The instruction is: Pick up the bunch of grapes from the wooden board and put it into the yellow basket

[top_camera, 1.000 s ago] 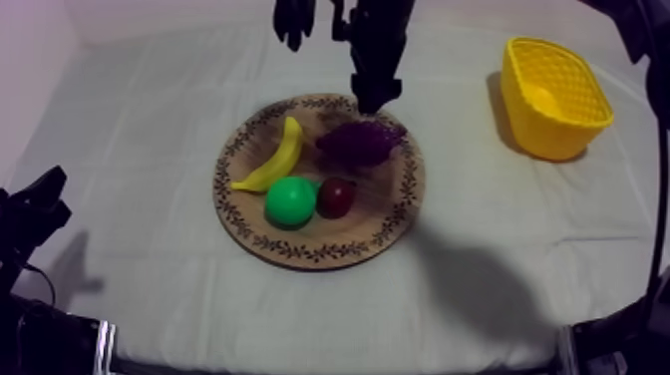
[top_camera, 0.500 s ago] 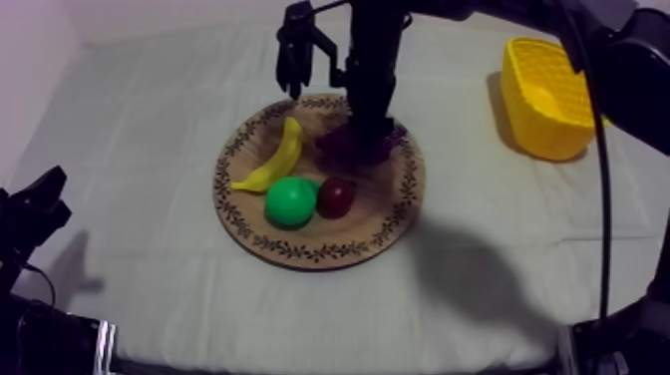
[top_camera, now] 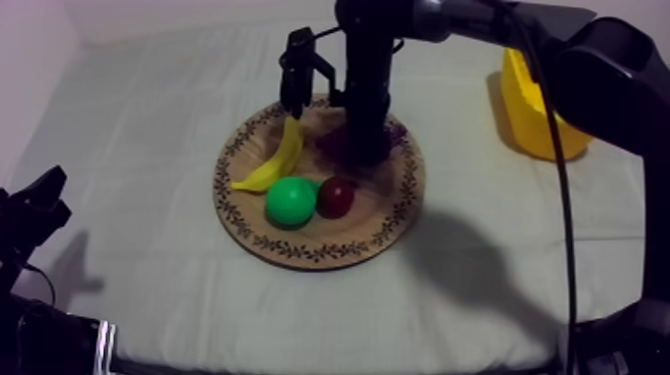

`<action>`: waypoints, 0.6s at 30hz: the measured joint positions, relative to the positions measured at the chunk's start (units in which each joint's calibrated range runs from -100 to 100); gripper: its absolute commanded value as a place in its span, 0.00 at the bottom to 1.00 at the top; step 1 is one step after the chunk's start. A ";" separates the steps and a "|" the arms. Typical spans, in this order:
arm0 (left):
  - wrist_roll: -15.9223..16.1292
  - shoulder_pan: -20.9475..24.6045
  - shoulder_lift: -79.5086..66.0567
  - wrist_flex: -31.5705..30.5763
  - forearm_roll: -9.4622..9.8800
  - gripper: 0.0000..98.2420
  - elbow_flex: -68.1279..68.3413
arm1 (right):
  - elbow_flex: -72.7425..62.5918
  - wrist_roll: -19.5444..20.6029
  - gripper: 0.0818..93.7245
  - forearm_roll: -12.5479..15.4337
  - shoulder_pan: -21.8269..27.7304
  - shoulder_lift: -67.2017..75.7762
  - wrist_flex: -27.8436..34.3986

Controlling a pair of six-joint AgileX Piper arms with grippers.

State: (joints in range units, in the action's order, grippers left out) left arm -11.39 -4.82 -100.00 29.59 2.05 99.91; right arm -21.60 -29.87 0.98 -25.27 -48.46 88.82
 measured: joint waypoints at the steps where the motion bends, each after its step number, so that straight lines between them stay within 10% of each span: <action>1: 0.00 0.00 0.00 0.00 0.00 0.00 0.00 | -0.14 0.00 0.66 0.06 -0.06 -0.38 0.00; 12: 0.00 0.00 0.00 0.00 0.00 0.00 0.00 | -1.17 0.72 0.24 0.33 -0.22 -2.09 -0.84; 18: 0.00 0.00 0.00 0.00 0.00 0.00 0.00 | -0.88 0.86 0.18 0.35 -0.22 -1.10 -0.76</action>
State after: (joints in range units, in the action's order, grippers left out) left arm -11.39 -4.82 -100.00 29.59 2.05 99.91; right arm -22.48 -29.01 1.32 -25.49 -49.56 88.06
